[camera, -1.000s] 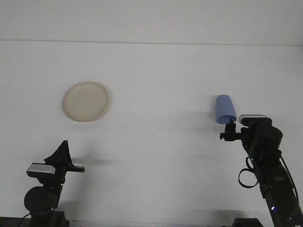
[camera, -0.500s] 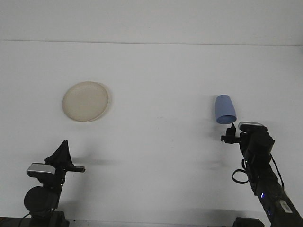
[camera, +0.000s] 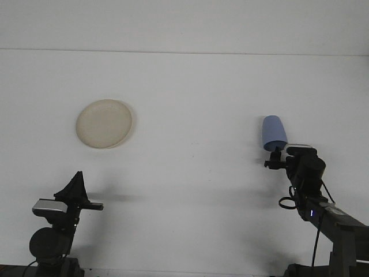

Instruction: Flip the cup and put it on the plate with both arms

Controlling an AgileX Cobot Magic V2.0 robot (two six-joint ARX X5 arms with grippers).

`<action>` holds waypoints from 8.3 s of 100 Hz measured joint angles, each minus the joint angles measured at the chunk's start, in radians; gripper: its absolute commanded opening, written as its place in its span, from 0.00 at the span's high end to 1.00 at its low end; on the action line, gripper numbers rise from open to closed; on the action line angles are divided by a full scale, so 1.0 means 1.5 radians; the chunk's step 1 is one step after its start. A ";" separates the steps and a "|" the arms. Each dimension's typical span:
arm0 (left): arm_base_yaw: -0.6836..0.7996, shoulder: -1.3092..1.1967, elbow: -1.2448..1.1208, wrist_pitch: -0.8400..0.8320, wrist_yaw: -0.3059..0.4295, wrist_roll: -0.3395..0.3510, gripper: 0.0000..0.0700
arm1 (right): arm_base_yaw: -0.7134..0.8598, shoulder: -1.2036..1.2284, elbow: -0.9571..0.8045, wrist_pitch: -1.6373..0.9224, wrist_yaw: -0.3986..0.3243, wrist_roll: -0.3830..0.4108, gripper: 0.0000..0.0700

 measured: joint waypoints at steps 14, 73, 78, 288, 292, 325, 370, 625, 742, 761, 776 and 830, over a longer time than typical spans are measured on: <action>0.000 0.000 0.000 0.000 0.000 0.000 0.98 | -0.009 0.033 0.035 0.010 -0.023 -0.010 0.31; 0.000 0.000 0.000 0.000 0.000 0.000 0.98 | -0.016 0.108 0.108 0.015 -0.077 -0.020 1.00; 0.000 0.000 0.000 0.000 0.000 0.000 0.98 | -0.016 0.108 0.109 0.021 -0.080 -0.020 1.00; 0.000 0.000 0.000 0.000 0.000 0.000 0.98 | 0.592 0.189 0.769 -1.259 0.081 0.107 1.00; 0.000 0.000 0.000 0.000 0.000 0.000 0.98 | 0.593 0.197 0.769 -1.259 0.080 0.104 1.00; 0.000 0.000 0.000 0.000 0.000 0.000 0.98 | 0.594 0.227 0.769 -1.259 0.066 0.086 1.00; 0.000 0.000 0.000 0.000 0.000 0.000 0.98 | 0.594 0.234 0.769 -1.253 0.065 0.075 0.99; 0.000 0.000 0.000 0.000 0.000 0.000 0.98 | 0.118 -0.530 0.315 -0.891 0.104 -0.038 0.36; 0.000 0.000 0.000 0.008 0.000 0.000 0.98 | 0.117 -0.660 0.080 -0.550 0.048 -0.036 0.36; 0.000 0.002 0.024 -0.030 0.000 -0.008 0.98 | 0.117 -0.660 0.080 -0.550 0.048 -0.036 0.36; 0.000 0.025 0.137 -0.115 0.000 -0.016 0.98 | 0.117 -0.660 0.080 -0.550 0.048 -0.036 0.36; 0.000 0.438 0.621 -0.564 0.041 -0.026 0.98 | 0.117 -0.660 0.080 -0.550 0.048 -0.036 0.36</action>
